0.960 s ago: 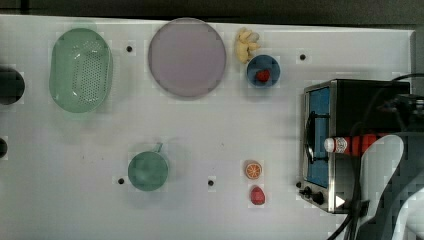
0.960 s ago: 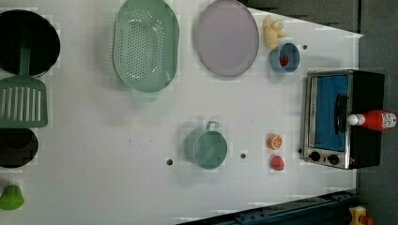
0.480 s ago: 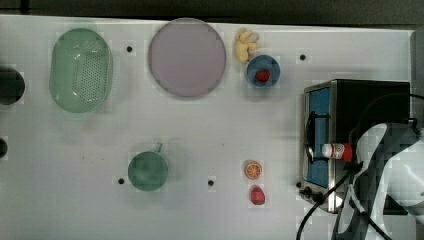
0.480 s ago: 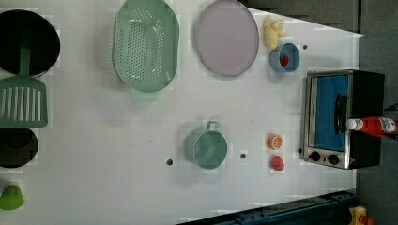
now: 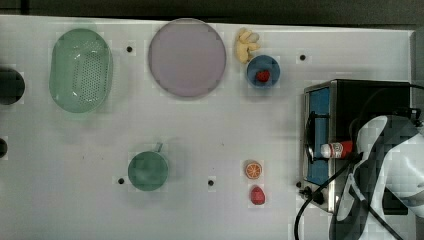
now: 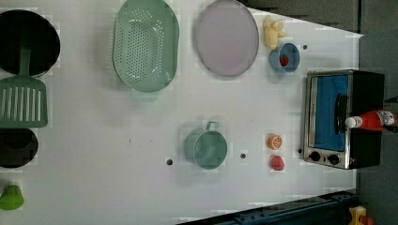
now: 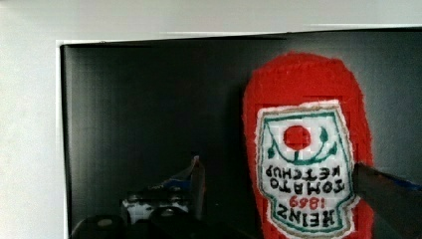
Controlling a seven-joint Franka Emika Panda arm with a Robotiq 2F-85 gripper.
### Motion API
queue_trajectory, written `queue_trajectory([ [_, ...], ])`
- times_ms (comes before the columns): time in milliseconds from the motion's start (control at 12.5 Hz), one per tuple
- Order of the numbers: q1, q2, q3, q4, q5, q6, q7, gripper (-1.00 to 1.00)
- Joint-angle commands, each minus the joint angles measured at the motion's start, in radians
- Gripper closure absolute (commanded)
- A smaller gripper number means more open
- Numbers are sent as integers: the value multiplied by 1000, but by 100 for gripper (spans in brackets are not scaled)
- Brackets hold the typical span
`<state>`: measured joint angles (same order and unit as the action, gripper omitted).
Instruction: Pick Ketchup from oven and place it on table.
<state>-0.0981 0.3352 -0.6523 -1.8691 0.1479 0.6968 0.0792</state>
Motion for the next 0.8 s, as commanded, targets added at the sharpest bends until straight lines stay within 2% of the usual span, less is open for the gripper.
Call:
queue_trajectory([
  [80, -30, 11, 26, -7, -16, -14, -24, -43],
  [160, -31, 8, 25, -3, -16, -14, -24, -20],
  [400, 1, -41, 42, 46, -22, -82, -24, -20],
  [640, 86, -126, 107, 134, -57, -277, -24, -20],
  [800, 139, -183, 180, 145, -58, -367, -24, -20],
])
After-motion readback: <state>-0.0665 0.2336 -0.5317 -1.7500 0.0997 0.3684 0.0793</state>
